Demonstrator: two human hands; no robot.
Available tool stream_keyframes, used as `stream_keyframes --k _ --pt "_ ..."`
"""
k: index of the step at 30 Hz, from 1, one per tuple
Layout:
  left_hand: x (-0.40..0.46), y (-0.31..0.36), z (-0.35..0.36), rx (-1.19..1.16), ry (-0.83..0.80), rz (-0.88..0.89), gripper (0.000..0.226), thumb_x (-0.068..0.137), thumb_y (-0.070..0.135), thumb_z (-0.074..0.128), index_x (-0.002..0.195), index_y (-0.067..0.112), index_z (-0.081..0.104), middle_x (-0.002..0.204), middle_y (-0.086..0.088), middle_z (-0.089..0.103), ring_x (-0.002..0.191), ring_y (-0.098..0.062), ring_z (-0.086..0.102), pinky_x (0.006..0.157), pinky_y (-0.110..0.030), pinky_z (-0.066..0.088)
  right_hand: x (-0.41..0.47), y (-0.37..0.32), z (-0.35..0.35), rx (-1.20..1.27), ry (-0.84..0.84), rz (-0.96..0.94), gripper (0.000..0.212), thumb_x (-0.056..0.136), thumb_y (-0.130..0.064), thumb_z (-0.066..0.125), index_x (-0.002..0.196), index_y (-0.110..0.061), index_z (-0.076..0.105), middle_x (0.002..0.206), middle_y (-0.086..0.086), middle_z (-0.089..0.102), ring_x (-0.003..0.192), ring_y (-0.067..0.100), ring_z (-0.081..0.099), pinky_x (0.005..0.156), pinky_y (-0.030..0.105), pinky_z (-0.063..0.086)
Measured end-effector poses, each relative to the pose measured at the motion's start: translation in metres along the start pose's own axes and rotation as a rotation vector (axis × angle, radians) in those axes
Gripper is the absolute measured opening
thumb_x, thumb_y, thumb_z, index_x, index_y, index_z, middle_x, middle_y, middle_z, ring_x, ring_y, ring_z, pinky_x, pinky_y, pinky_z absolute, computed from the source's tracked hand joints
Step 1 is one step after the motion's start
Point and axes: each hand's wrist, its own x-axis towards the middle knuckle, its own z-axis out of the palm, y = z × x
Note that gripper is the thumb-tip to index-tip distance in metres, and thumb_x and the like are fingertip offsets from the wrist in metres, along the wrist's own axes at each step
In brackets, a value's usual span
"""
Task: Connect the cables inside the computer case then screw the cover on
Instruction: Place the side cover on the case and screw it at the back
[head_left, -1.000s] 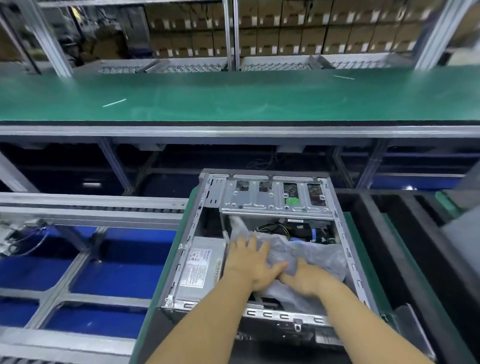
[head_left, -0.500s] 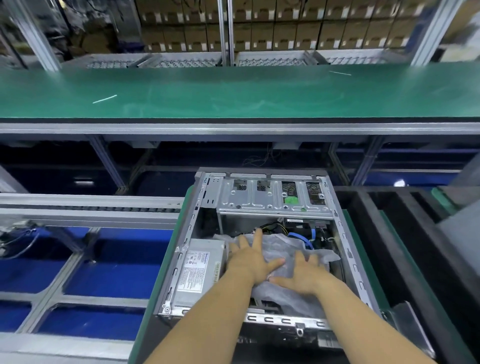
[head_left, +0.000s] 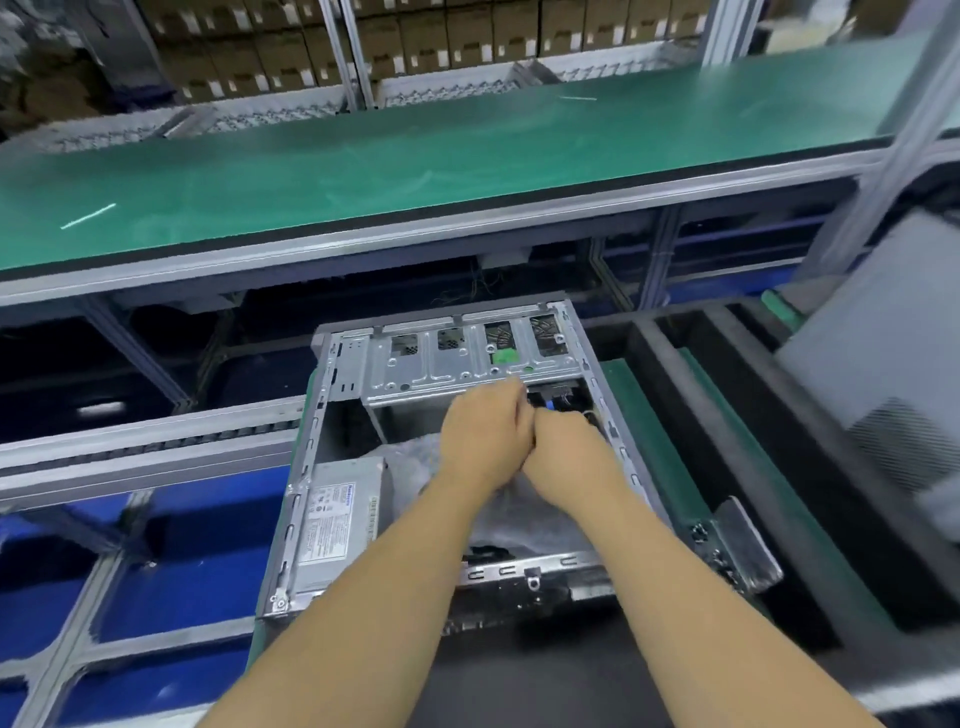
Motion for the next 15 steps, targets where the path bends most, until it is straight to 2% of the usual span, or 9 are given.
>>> stream_keyframes --k 4,6,8,10,12,15 --pt "0.028 0.070 0.001 -0.202 0.165 0.000 0.015 0.095 0.021 0.044 0.099 0.015 0.057 0.083 -0.008 0.067 0.075 -0.033 0.057 0.064 -0.042 0.045 0.001 0.044 -0.054 0.351 0.193 0.002 0.023 0.083 -0.006 0.051 0.063 -0.017 0.053 0.061 -0.003 0.059 0.058 0.018 0.051 0.049 0.027 0.038" --pt "0.040 0.104 0.009 -0.253 0.176 0.001 0.012 0.092 0.021 0.047 0.100 0.018 0.055 0.086 -0.006 0.067 0.076 -0.032 0.056 0.064 -0.040 0.045 0.002 0.072 -0.073 0.477 0.330 0.061 0.020 0.088 -0.010 0.053 0.072 -0.016 0.064 0.066 -0.006 0.063 0.064 0.015 0.054 0.054 0.025 0.038" --pt "0.046 0.150 0.031 -0.278 0.106 0.003 0.011 0.091 0.022 0.048 0.100 0.022 0.053 0.086 0.001 0.066 0.075 -0.028 0.055 0.063 -0.037 0.044 -0.004 0.118 -0.090 0.600 0.482 0.201 0.018 0.094 -0.014 0.055 0.098 -0.018 0.072 0.084 -0.008 0.067 0.081 0.013 0.060 0.070 0.026 0.045" --pt "0.046 0.192 0.061 -0.297 -0.010 -0.014 0.010 0.091 0.023 0.046 0.101 0.025 0.050 0.083 0.004 0.063 0.071 -0.025 0.056 0.060 -0.036 0.044 -0.013 0.172 -0.100 0.655 0.620 0.369 0.023 0.097 -0.020 0.058 0.117 -0.017 0.068 0.094 -0.006 0.065 0.092 0.016 0.060 0.080 0.029 0.045" --pt "0.045 0.231 0.093 -0.328 -0.127 -0.040 0.014 0.093 0.022 0.043 0.105 0.026 0.048 0.080 0.002 0.062 0.067 -0.025 0.057 0.055 -0.034 0.042 -0.027 0.227 -0.109 0.677 0.747 0.537 0.031 0.097 -0.028 0.060 0.125 -0.015 0.062 0.102 0.000 0.065 0.096 0.021 0.060 0.081 0.030 0.041" --pt "0.038 0.284 0.135 -0.369 -0.254 -0.087 0.020 0.092 0.021 0.042 0.110 0.027 0.046 0.083 -0.001 0.062 0.072 -0.025 0.057 0.054 -0.033 0.039 -0.048 0.303 -0.119 0.668 0.943 0.759 0.042 0.092 -0.036 0.067 0.123 -0.010 0.056 0.125 0.014 0.055 0.109 0.033 0.056 0.088 0.037 0.043"
